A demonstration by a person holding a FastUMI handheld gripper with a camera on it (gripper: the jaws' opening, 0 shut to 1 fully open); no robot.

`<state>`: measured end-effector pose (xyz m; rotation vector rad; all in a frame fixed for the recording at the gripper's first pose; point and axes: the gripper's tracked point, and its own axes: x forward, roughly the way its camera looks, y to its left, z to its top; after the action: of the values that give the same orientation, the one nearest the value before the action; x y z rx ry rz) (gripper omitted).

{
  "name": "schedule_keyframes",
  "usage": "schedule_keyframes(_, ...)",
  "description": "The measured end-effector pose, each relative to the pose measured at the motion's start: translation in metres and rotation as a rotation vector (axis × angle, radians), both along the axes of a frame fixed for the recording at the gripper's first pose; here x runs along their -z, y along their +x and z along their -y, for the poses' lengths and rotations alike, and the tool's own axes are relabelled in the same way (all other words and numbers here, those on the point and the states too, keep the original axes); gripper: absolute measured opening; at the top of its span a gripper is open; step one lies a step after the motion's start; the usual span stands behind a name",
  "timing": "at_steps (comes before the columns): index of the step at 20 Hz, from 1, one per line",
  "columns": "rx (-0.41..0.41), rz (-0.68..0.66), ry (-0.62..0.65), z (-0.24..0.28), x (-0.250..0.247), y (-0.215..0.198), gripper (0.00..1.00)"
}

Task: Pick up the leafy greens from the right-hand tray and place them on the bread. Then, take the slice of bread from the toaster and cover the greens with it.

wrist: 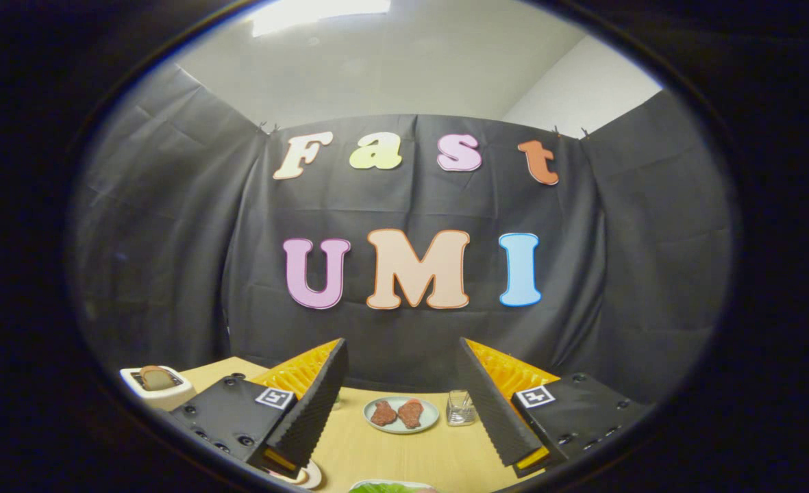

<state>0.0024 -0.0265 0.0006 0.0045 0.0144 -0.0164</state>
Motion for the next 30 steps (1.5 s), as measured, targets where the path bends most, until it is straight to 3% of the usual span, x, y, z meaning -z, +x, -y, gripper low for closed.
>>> schedule_keyframes(11,-0.133,-0.082,-0.055,0.006,0.027,0.001,1.0)
schedule_keyframes(15,-0.255,-0.163,-0.031,-0.003,0.052,-0.002,1.0)
schedule_keyframes(30,-0.523,-0.417,-0.142,-0.009,0.163,-0.023,1.0)
